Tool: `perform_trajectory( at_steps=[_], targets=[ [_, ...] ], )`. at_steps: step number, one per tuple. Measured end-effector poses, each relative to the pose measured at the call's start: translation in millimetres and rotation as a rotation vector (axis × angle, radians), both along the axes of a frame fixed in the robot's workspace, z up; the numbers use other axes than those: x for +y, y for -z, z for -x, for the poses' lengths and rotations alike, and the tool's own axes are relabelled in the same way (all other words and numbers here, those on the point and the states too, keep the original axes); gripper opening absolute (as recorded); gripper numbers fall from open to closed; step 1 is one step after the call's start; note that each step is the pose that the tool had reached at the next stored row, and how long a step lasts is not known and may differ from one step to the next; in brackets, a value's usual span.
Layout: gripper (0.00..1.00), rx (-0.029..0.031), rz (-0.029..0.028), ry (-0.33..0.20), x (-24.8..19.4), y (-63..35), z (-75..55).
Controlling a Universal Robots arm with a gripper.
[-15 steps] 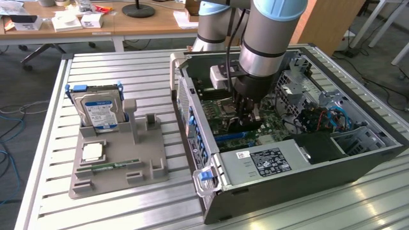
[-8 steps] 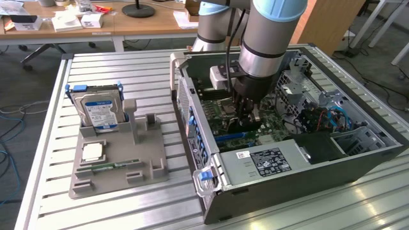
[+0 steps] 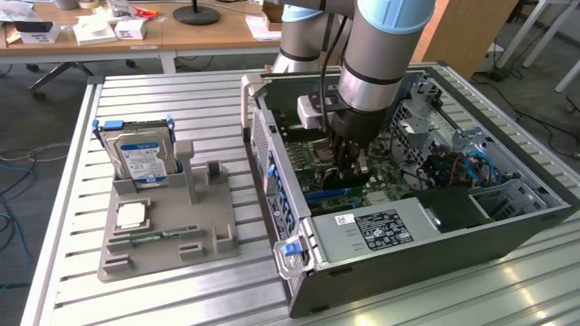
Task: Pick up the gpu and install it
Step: 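Insert the gpu into the slot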
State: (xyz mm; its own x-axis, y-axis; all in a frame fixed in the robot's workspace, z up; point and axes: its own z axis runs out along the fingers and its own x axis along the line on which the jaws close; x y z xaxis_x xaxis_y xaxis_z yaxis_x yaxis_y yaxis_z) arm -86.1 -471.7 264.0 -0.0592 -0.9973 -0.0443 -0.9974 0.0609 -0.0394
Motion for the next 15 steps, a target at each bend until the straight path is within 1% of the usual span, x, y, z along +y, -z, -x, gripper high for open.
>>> perform_trajectory(
  at_steps=[15],
  targets=[
    [0.26,0.0001,0.0000,0.000,0.0,3.3,0.1]
  ],
)
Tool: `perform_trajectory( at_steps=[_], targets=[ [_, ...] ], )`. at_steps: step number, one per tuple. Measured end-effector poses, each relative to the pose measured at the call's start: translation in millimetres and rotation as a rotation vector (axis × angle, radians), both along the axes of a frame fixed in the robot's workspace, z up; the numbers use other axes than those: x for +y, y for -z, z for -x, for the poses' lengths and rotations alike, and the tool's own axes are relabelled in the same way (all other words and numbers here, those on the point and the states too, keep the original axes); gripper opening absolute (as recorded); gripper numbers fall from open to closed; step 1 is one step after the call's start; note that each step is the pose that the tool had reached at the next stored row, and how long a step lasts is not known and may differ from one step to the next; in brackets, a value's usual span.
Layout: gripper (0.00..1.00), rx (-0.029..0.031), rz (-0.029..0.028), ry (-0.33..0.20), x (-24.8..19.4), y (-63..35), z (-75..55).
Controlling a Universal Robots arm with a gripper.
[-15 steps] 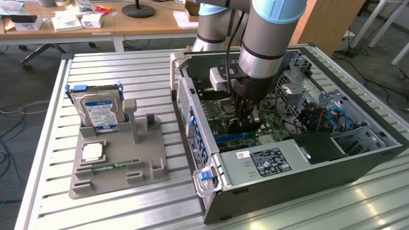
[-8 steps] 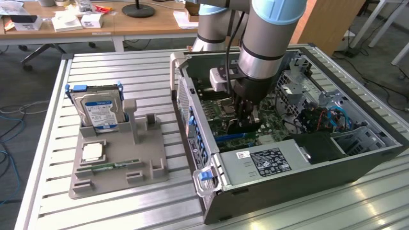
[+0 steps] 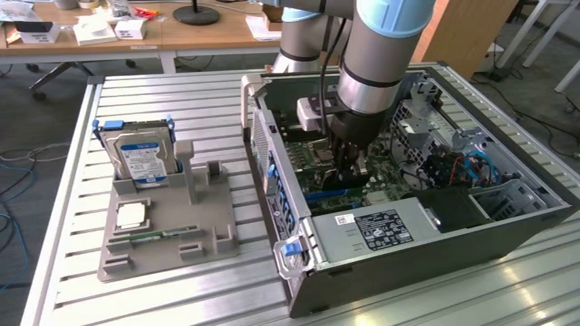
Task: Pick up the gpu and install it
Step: 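Insert the gpu into the slot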
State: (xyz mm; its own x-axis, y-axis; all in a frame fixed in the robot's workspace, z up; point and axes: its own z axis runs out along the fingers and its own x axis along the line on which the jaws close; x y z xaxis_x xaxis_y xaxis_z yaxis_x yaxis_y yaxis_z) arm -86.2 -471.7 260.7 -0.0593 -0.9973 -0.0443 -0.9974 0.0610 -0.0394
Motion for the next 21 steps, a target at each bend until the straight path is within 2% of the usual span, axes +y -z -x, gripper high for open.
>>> perform_trajectory(
  at_steps=[21],
  targets=[
    [0.26,0.0000,-0.0001,0.000,0.0,3.8,0.9]
  ],
)
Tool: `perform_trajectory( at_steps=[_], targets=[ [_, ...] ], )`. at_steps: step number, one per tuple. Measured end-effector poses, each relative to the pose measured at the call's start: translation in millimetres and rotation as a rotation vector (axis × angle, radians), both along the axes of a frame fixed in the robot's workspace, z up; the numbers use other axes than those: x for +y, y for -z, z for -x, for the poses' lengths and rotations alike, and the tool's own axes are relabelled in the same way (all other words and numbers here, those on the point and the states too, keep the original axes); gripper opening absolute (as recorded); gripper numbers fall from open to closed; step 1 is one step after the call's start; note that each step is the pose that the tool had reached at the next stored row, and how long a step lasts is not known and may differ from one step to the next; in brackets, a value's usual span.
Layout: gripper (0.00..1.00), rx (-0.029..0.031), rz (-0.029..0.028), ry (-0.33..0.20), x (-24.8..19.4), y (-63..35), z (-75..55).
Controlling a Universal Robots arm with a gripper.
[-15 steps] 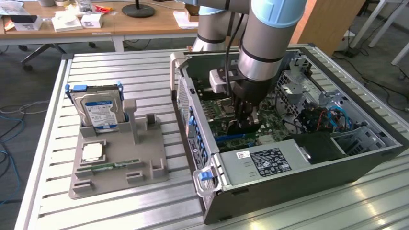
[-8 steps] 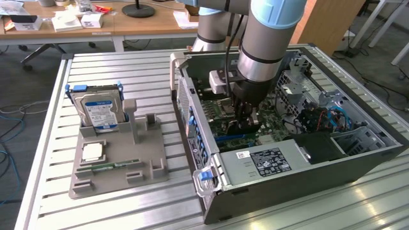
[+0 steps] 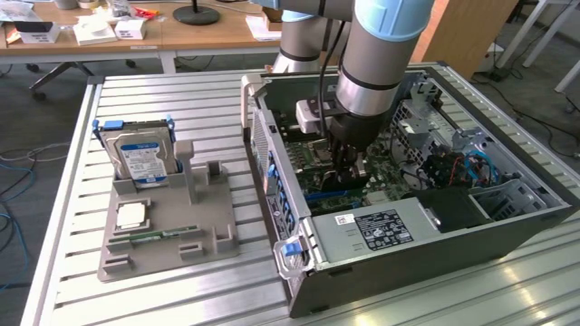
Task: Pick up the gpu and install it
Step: 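Insert the gpu into the slot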
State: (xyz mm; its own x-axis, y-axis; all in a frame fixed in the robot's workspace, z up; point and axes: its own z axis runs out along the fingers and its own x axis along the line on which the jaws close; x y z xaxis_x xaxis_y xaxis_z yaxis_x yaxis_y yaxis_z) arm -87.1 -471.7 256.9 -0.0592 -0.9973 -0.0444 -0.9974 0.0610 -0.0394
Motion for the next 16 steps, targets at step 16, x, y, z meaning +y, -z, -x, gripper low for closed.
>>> perform_trajectory(
  at_steps=[16],
  targets=[
    [0.26,0.0000,0.0001,0.000,0.0,4.7,0.7]
  ],
)
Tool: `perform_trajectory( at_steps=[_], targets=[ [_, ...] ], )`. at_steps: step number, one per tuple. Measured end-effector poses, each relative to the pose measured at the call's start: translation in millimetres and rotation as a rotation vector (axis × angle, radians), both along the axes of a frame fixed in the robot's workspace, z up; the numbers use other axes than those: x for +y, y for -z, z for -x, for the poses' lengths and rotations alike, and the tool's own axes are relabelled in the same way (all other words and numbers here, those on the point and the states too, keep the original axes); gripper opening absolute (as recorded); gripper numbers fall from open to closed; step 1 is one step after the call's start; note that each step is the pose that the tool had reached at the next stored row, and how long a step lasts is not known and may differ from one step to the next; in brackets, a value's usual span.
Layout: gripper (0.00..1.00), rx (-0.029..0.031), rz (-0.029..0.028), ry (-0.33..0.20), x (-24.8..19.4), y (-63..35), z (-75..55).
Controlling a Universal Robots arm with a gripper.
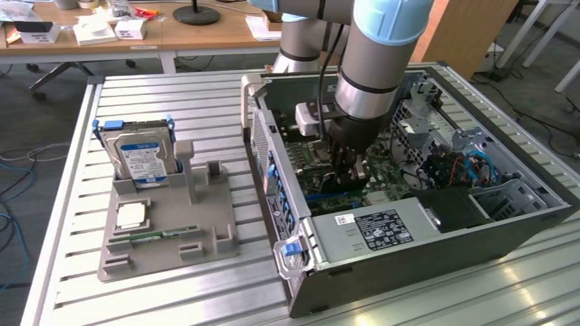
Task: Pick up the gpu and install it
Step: 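Insert the gpu into the slot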
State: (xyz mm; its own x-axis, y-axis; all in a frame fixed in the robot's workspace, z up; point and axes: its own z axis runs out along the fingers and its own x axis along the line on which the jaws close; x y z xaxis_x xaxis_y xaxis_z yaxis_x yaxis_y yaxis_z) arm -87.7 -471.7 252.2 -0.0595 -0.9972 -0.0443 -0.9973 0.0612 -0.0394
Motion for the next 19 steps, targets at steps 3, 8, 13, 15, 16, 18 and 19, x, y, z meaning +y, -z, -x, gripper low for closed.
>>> perform_trajectory(
  at_steps=[3,8,13,15,16,18,19],
  targets=[
    [0.26,0.0001,0.0000,0.000,0.1,0.2,0.7],
    [0.26,-0.0001,-0.0005,0.000,0.1,1.2,0.9],
    [0.26,0.0000,-0.0001,0.000,0.1,3.5,0.9],
    [0.26,0.0002,0.0000,0.000,0.0,4.2,0.9],
    [0.26,0.0002,0.0001,0.000,0.1,4.2,0.9],
    [0.26,0.0001,-0.0001,0.000,0.1,4.4,0.9],
    [0.26,0.0001,0.0000,0.000,0.1,4.4,0.9]
  ],
)
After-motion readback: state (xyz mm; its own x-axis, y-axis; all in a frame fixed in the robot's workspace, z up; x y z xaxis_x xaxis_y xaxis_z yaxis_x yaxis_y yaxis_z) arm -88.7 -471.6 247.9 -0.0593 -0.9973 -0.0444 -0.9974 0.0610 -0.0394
